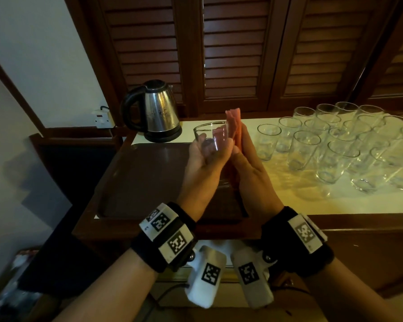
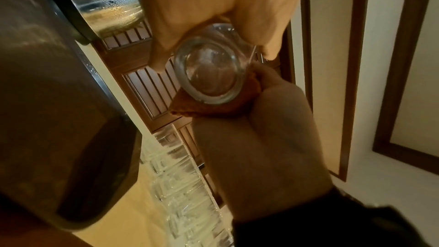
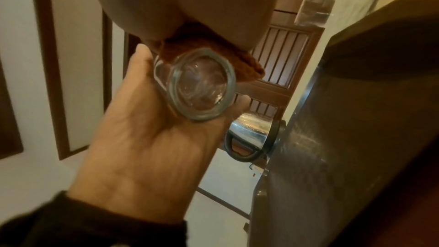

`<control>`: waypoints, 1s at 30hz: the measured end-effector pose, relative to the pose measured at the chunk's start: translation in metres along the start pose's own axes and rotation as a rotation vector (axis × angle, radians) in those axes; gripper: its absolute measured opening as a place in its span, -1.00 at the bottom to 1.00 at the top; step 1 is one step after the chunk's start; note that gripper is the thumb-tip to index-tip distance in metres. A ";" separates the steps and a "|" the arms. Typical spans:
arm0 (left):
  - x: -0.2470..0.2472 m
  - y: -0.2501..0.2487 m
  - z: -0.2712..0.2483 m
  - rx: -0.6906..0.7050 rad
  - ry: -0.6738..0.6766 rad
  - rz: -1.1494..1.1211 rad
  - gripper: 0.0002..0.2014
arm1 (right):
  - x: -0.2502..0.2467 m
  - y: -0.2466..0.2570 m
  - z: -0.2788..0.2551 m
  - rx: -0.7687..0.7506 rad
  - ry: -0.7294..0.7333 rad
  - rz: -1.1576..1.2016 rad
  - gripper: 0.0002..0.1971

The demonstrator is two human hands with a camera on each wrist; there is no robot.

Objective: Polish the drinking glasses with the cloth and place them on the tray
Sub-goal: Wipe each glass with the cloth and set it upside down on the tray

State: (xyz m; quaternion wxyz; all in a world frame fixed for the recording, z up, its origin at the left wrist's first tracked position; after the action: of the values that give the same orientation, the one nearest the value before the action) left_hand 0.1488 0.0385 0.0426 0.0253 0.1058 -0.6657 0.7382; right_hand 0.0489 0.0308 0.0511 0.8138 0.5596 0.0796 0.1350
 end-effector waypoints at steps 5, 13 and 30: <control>0.002 0.004 0.003 -0.085 0.148 -0.143 -0.37 | -0.006 -0.015 -0.001 0.202 0.047 0.245 -0.51; -0.002 0.004 0.005 -0.021 0.027 -0.017 -0.07 | -0.002 0.002 -0.001 -0.057 -0.030 -0.090 -0.38; 0.002 -0.001 -0.008 0.043 -0.031 -0.162 -0.21 | 0.000 -0.001 -0.005 -0.022 0.018 -0.025 -0.40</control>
State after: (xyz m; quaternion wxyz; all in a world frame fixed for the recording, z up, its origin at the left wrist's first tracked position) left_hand 0.1463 0.0467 0.0430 0.0725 0.1713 -0.6394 0.7460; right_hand 0.0473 0.0347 0.0479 0.8208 0.5483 0.0926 0.1308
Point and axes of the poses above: each hand's wrist, its own z-axis towards the middle knuckle, its own x-axis out of the palm, y = z × x, the point moved 7 cm from there along z, towards the middle knuckle, and after that the axes turned 9 degrees about -z, right-handed, at the moved point
